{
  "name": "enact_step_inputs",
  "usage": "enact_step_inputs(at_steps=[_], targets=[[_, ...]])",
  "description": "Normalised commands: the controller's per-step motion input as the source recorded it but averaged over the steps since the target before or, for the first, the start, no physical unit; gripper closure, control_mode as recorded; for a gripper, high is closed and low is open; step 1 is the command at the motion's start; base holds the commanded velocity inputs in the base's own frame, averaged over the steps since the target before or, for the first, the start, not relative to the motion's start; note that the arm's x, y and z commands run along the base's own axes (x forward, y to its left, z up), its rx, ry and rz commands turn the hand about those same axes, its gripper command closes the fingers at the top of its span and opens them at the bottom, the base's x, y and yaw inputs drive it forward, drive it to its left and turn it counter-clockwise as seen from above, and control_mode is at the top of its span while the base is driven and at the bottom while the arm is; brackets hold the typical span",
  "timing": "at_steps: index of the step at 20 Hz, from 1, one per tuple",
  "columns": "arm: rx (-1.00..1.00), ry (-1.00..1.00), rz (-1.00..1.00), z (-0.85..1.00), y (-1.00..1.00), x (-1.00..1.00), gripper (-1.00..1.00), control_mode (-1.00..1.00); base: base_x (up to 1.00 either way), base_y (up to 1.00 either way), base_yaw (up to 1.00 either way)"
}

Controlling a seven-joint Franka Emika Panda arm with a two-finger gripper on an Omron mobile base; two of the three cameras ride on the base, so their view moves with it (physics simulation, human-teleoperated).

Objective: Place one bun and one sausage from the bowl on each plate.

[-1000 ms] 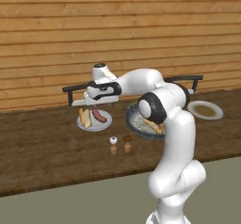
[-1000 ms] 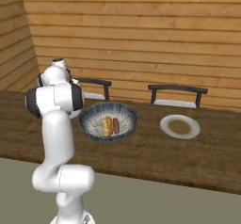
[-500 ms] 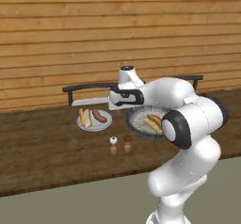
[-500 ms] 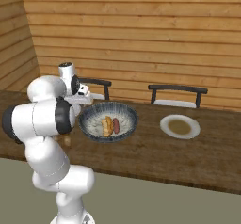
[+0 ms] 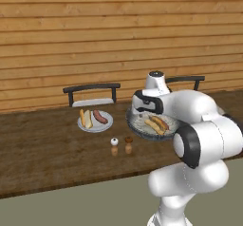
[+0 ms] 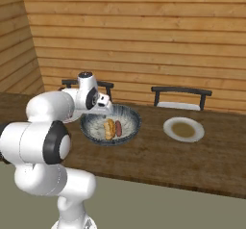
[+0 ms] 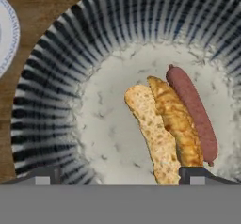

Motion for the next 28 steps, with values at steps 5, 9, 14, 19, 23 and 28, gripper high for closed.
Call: enact_step_inputs(at_steps=[5, 9, 14, 19, 23, 28], targets=[[0.0, -0.05, 0.04, 0.0, -0.44, 0.07, -1.0, -1.0, 0.0, 0.0, 0.0], [0.0, -0.05, 0.01, -0.01, -0.27, 0.03, -1.0, -1.0, 0.0, 0.0, 0.0], [0.0, 0.0, 0.01, -0.08, -0.24, 0.0, -1.0, -1.0, 0.0, 0.0, 0.0], [0.0, 0.0, 0.0, -0.05, -0.1, 0.0, -1.0, -1.0, 0.0, 0.0, 0.0], [0.0, 0.0, 0.0, -0.03, 0.0, 0.0, -1.0, -1.0, 0.0, 0.0, 0.0], [0.0, 0.0, 0.0, -0.17, 0.0, 0.0, -1.0, -1.0, 0.0, 0.0, 0.0]])
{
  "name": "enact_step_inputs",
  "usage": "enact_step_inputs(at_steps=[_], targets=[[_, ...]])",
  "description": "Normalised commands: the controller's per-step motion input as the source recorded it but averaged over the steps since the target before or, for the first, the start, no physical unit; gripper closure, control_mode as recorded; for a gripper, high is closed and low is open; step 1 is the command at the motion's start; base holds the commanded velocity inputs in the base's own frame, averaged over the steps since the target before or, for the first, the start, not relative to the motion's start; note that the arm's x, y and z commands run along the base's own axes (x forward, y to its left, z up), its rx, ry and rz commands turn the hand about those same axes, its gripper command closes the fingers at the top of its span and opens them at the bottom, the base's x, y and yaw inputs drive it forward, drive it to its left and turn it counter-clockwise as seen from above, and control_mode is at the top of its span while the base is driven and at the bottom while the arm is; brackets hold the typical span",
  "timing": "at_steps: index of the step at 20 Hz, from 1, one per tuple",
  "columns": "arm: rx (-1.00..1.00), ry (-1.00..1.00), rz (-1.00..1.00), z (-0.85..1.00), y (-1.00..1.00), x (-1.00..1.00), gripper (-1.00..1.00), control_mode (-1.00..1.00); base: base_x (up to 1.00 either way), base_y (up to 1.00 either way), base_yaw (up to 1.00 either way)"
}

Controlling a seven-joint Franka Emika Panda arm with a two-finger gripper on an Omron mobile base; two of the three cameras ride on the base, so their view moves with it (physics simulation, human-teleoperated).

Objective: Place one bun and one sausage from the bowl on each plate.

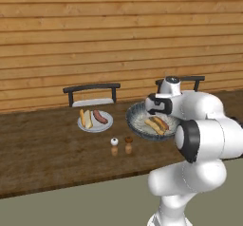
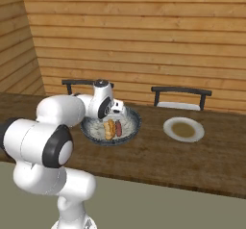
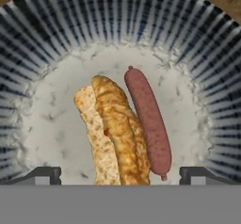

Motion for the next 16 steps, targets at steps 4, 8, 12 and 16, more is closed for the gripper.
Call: enact_step_inputs(at_steps=[4, 8, 12, 16], targets=[[0.0, 0.0, 0.0, -0.22, 0.0, 0.0, -1.0, -1.0, 0.0, 0.0, 0.0], [0.0, 0.0, 0.0, -0.12, 0.0, 0.06, -1.0, -1.0, 0.0, 0.0, 0.0], [0.0, 0.0, 0.0, -0.11, 0.0, 0.06, -1.0, -1.0, 0.0, 0.0, 0.0], [0.0, 0.0, 0.0, -0.11, 0.0, 0.04, -1.0, -1.0, 0.0, 0.0, 0.0]])
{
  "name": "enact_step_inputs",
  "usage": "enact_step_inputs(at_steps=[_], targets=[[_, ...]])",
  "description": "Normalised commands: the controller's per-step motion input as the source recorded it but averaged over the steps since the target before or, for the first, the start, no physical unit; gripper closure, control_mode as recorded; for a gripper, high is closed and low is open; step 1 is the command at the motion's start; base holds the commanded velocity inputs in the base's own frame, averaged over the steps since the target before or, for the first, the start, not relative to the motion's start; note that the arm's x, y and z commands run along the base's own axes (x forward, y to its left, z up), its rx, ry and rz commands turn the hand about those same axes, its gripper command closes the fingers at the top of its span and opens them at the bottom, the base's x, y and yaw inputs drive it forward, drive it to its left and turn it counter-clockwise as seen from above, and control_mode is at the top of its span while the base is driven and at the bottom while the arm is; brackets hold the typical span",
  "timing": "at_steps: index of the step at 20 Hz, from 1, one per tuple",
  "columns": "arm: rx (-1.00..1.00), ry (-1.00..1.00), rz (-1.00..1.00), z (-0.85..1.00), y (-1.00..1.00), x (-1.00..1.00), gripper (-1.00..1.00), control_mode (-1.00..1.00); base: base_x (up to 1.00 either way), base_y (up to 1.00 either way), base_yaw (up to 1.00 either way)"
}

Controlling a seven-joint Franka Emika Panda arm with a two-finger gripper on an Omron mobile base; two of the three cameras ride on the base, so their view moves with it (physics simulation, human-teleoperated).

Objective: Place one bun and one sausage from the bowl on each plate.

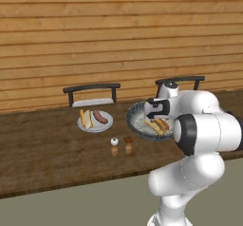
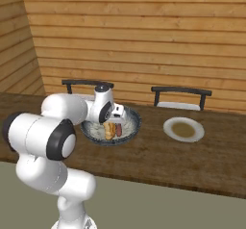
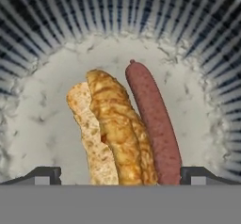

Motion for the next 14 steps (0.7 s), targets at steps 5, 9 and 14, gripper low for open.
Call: enact_step_inputs(at_steps=[5, 9, 14], targets=[[0.0, 0.0, 0.0, -0.21, 0.0, 0.05, -1.0, -1.0, 0.0, 0.0, 0.0], [0.0, 0.0, 0.0, -0.11, -0.05, 0.04, -1.0, -1.0, 0.0, 0.0, 0.0], [0.0, 0.0, 0.0, -0.04, -0.01, 0.01, -1.0, -1.0, 0.0, 0.0, 0.0]])
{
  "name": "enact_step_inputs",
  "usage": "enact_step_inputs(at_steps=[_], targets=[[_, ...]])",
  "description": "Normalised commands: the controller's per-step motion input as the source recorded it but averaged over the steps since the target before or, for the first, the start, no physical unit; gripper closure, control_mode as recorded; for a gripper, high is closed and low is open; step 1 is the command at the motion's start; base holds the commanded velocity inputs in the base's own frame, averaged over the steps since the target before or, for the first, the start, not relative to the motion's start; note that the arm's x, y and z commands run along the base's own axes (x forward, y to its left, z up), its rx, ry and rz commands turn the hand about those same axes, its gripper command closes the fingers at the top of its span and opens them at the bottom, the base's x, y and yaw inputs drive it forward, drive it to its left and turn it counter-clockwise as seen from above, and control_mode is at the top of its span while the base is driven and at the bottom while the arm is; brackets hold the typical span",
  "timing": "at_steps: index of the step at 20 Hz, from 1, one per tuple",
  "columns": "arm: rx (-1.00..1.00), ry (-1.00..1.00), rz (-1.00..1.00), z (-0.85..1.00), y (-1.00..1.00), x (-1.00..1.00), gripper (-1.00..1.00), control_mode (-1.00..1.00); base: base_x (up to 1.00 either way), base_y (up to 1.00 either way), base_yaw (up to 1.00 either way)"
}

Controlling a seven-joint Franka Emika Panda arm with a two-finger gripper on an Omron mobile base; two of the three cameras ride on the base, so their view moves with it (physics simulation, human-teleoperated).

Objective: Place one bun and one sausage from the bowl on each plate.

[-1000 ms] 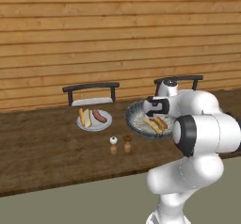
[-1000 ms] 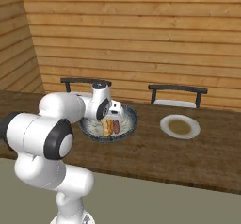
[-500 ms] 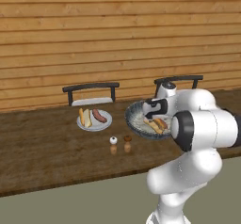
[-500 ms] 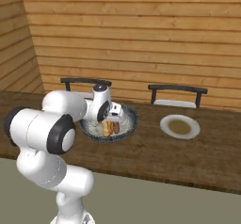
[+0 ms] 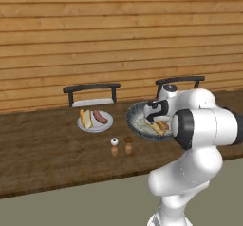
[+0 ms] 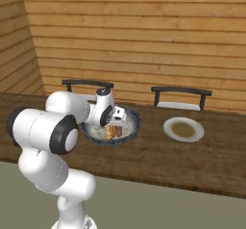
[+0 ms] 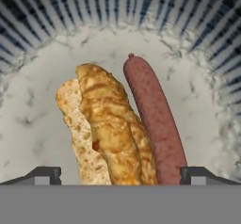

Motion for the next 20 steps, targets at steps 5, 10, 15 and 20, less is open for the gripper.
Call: enact_step_inputs(at_steps=[5, 10, 15, 20], targets=[[0.0, 0.0, 0.0, -0.13, 0.0, 0.02, -1.0, -1.0, 0.0, 0.0, 0.0], [0.0, 0.0, 0.0, -0.13, 0.0, 0.0, -1.0, -1.0, 0.0, 0.0, 0.0], [0.0, -0.01, 0.0, -0.02, 0.0, 0.0, -1.0, -1.0, 0.0, 0.0, 0.0], [0.0, 0.0, 0.0, 0.0, 0.0, 0.0, 1.0, -1.0, 0.0, 0.0, 0.0]])
